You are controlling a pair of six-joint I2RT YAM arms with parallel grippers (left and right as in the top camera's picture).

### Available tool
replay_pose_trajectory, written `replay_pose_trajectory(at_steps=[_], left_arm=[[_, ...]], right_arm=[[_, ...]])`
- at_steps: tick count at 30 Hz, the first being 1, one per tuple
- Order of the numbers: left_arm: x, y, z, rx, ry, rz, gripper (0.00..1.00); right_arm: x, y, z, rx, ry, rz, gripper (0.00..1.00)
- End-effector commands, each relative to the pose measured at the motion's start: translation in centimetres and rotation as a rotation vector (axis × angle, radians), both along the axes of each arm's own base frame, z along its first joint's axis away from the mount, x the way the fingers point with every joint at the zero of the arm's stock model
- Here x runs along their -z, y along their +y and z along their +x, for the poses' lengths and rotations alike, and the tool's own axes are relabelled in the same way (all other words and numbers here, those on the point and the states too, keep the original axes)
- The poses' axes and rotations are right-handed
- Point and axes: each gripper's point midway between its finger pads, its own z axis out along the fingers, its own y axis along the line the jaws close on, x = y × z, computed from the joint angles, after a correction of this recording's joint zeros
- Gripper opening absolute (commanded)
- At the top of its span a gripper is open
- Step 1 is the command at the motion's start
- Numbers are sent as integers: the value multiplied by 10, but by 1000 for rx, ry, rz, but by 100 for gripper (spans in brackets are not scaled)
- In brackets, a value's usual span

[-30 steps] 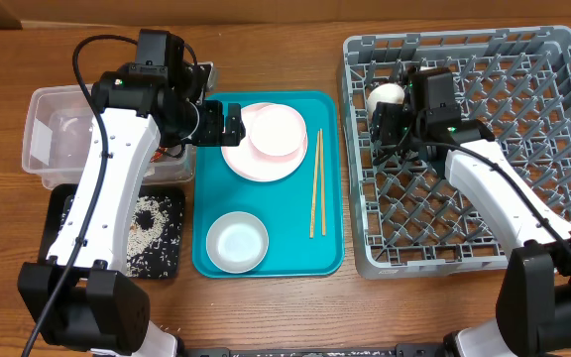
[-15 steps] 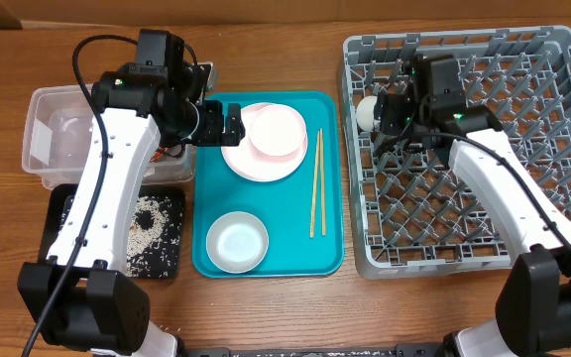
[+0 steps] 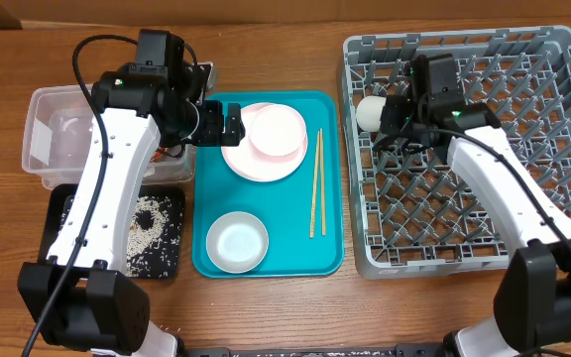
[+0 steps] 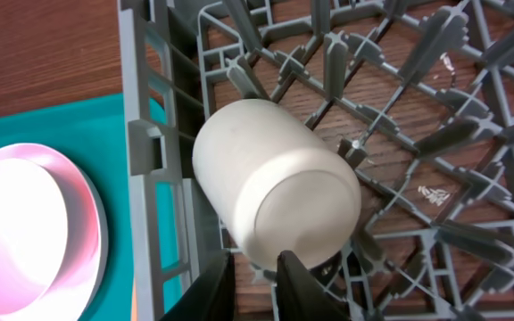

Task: Sort waste into correct bins and load items into the dishwasher
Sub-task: 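Lower the cup upside down into the rack with the right gripper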

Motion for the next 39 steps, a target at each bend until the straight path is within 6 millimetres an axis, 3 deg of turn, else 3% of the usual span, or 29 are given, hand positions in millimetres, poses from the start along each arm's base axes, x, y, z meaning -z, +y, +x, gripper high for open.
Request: replay_pose_trajectory(at_steps=[1,6,19,23,26,28,32,39], left_arm=[[-8,-1,-1,12,-24,6,100],[-8,-1,-1,12,-24,6,100],[-8,-1,-1,12,-24,6,100],[-8,-1,-1,12,-24,6,100],[-8,-1,-1,12,-24,6,100],[-8,-1,-1,12,-24,6,100],[-8,-1,-1,12,-24,6,100],[-8,-1,-1,12,-24,6,100]], right_arm=[[3,1,9,12,-6,3,19],[12,2,18,14,-15,3,19],[-10,43,29,-128,-92,195,22],[-19,45,37,-214,-170,138,28],[-27,35,41,-193,-187,80,29],[-33,32,37,-184,-170,68,24],[-37,30,27,-183,-135,65,4],[-17,14,23,-131,-70,-12,4]])
